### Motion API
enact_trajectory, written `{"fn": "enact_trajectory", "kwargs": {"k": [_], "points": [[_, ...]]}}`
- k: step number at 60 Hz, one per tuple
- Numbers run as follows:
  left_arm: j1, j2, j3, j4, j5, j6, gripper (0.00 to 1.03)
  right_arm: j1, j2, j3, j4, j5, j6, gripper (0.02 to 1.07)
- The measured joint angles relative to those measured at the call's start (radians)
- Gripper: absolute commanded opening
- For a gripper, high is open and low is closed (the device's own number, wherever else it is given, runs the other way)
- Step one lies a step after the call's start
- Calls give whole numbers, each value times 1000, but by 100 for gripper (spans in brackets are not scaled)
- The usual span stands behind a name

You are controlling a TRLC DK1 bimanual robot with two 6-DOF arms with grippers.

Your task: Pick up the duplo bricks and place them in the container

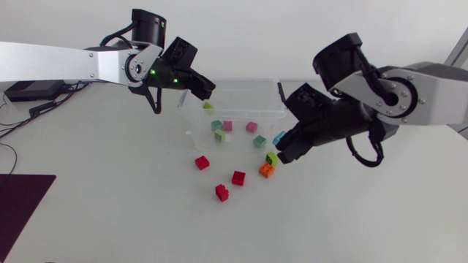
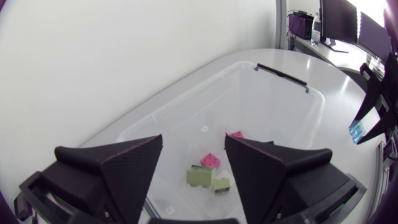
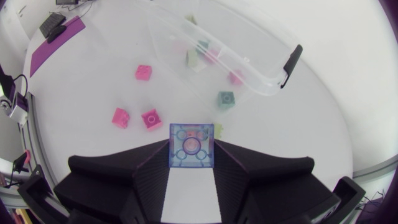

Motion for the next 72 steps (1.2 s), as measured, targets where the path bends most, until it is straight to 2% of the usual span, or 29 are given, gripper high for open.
{"fn": "enact_trajectory", "kwargs": {"k": [14,33,46,48,49,51,52,53,55,64,72], "points": [[21,-43,-32,-69,-5,0,97,-14,21,174,-17,0,0,32],[65,-375,-336,-106,12,126,97,-47,241,408,53,0,0,33],[79,-407,-519,-124,57,259,97,-50,392,508,95,-1,0,35],[77,-400,-536,-122,58,273,97,-52,414,524,95,-1,0,40],[76,-395,-541,-120,58,276,97,-53,423,530,95,-1,0,54],[71,-371,-555,-106,58,294,97,-55,452,551,96,-1,0,70],[68,-357,-560,-93,59,299,97,-55,463,558,96,-1,0,81],[66,-348,-561,-87,59,301,97,-56,470,562,96,-1,0,90],[62,-319,-562,-70,60,306,97,-60,485,570,96,-1,0,99],[30,-161,-562,19,61,316,97,-70,506,578,97,-2,1,100],[-10,-58,-561,77,57,316,97,-74,440,524,119,-14,1,100]]}}
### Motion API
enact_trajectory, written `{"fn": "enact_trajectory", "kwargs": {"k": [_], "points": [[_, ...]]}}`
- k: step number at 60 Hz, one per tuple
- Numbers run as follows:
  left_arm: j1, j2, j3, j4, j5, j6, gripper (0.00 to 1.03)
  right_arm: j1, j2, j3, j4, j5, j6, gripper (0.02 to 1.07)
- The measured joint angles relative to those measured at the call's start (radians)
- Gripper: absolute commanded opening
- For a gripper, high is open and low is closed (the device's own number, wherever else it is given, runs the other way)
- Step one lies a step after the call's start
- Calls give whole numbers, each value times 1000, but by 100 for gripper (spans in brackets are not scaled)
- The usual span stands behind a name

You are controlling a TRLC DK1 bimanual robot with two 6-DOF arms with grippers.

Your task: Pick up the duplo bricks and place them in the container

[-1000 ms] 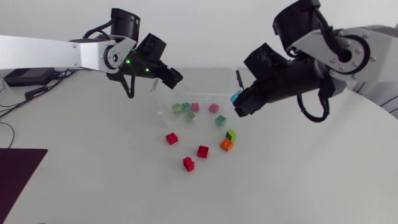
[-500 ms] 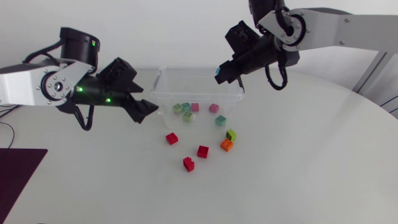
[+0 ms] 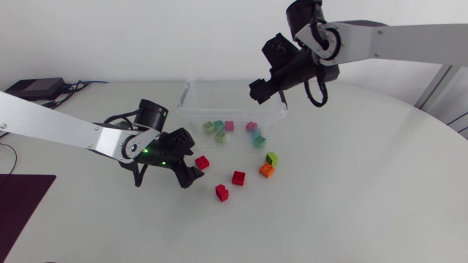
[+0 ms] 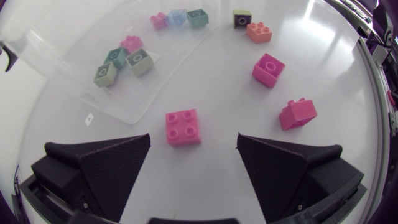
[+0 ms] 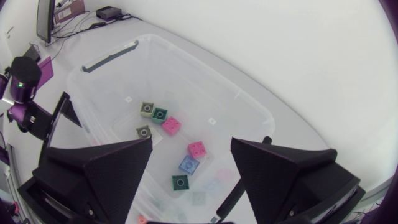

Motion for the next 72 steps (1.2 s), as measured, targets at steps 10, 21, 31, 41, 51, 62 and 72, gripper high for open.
{"fn": "enact_trajectory", "kwargs": {"k": [10,21,31,41,51,62,72], "points": [[-13,64,26,64,-20,-3,97,0,-195,-169,37,-18,0,101],[-13,106,44,120,-49,-13,94,-18,-407,-393,81,-39,1,101],[-13,127,52,126,-53,-16,72,-83,-518,-603,158,-40,20,100],[-20,146,68,131,-56,-19,37,-104,-521,-745,223,-40,53,100],[-26,148,68,135,-56,-19,35,-76,-470,-785,262,-37,72,100],[-28,87,28,133,-57,-19,34,-70,-301,-760,285,-29,88,97],[-25,-79,-18,87,-58,-19,34,-68,-153,-683,311,4,90,96]]}}
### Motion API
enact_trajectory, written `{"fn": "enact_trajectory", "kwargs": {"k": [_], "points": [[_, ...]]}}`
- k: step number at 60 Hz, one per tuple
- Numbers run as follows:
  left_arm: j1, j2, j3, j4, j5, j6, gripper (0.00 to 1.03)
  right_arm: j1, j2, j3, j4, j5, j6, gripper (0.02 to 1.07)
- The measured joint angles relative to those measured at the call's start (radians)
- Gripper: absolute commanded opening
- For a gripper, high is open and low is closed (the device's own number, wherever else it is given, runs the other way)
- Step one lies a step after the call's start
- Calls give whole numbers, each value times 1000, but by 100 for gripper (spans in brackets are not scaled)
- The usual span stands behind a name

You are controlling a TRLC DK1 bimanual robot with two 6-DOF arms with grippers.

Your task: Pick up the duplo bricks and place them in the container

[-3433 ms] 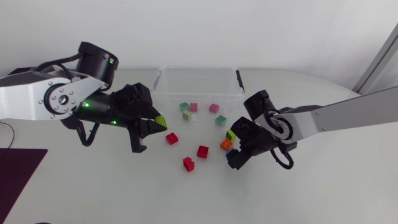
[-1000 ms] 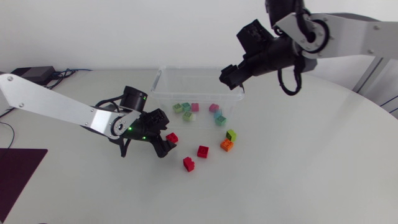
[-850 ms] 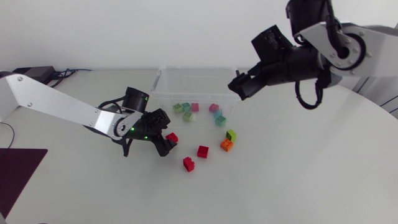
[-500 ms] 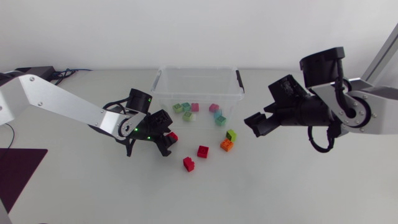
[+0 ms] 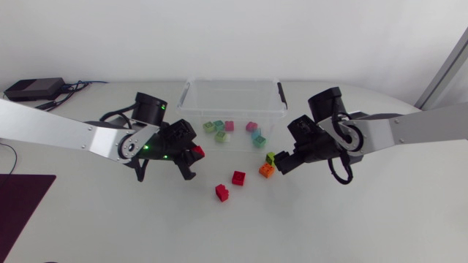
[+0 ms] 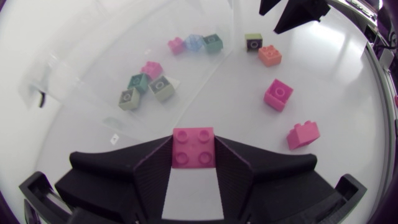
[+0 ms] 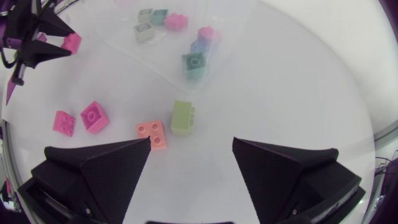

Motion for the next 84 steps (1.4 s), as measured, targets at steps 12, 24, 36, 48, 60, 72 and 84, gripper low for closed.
{"fn": "enact_trajectory", "kwargs": {"k": [12,24,36,48,60,72,84], "points": [[3,-250,-11,-48,-2,-1,34,24,103,90,26,36,0,92],[3,-331,14,-61,-1,-48,34,45,170,100,51,70,0,82],[3,-331,61,-55,-2,-87,34,66,180,100,85,88,0,39],[16,-284,147,-8,-2,-150,35,69,193,100,55,69,0,29],[28,-148,271,11,-3,-219,37,66,138,77,-22,69,-4,29],[24,4,367,13,-32,-241,93,34,-81,44,-135,62,-24,29],[10,56,388,8,-51,-241,98,23,-276,72,-261,61,-30,29]]}}
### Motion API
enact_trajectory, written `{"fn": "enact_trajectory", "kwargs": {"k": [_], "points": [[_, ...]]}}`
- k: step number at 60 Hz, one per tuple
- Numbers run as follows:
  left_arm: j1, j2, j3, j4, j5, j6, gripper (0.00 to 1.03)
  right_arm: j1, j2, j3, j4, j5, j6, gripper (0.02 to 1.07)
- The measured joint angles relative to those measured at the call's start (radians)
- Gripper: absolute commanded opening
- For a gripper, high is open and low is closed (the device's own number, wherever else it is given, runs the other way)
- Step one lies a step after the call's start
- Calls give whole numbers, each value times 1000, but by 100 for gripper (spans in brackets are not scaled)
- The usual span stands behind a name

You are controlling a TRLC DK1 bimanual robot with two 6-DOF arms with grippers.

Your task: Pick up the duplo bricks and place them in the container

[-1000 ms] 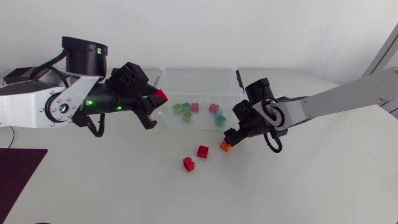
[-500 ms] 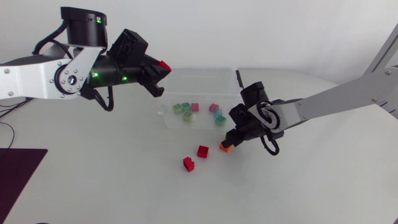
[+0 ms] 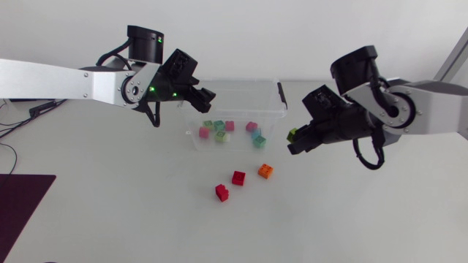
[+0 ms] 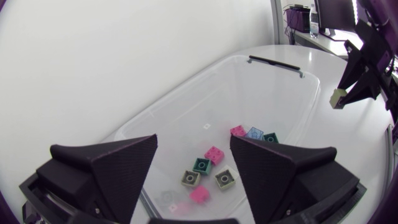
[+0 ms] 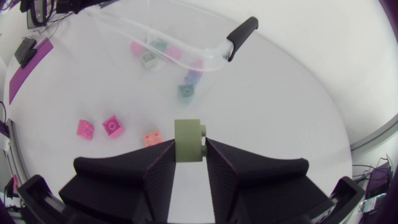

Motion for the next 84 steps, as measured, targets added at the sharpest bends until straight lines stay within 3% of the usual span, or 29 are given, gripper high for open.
{"fn": "enact_trajectory", "kwargs": {"k": [10,27,49,52,58,60,68,84], "points": [[-1,-75,-36,-63,0,11,98,0,-29,112,-50,-10,0,30],[-15,-276,-186,-251,0,131,98,30,3,270,-48,-19,8,30],[-211,-225,-328,-318,-69,201,98,57,275,433,84,-22,31,35],[-227,-198,-328,-314,-72,201,98,61,314,460,98,-22,31,49],[-244,-135,-328,-314,-95,201,98,66,380,525,98,-21,31,93],[-249,-112,-328,-314,-106,201,98,67,404,548,97,-21,31,99],[-274,-48,-319,-333,-154,193,98,73,442,584,80,-18,31,102],[-284,-12,-174,-494,-158,88,98,73,332,509,53,-18,30,102]]}}
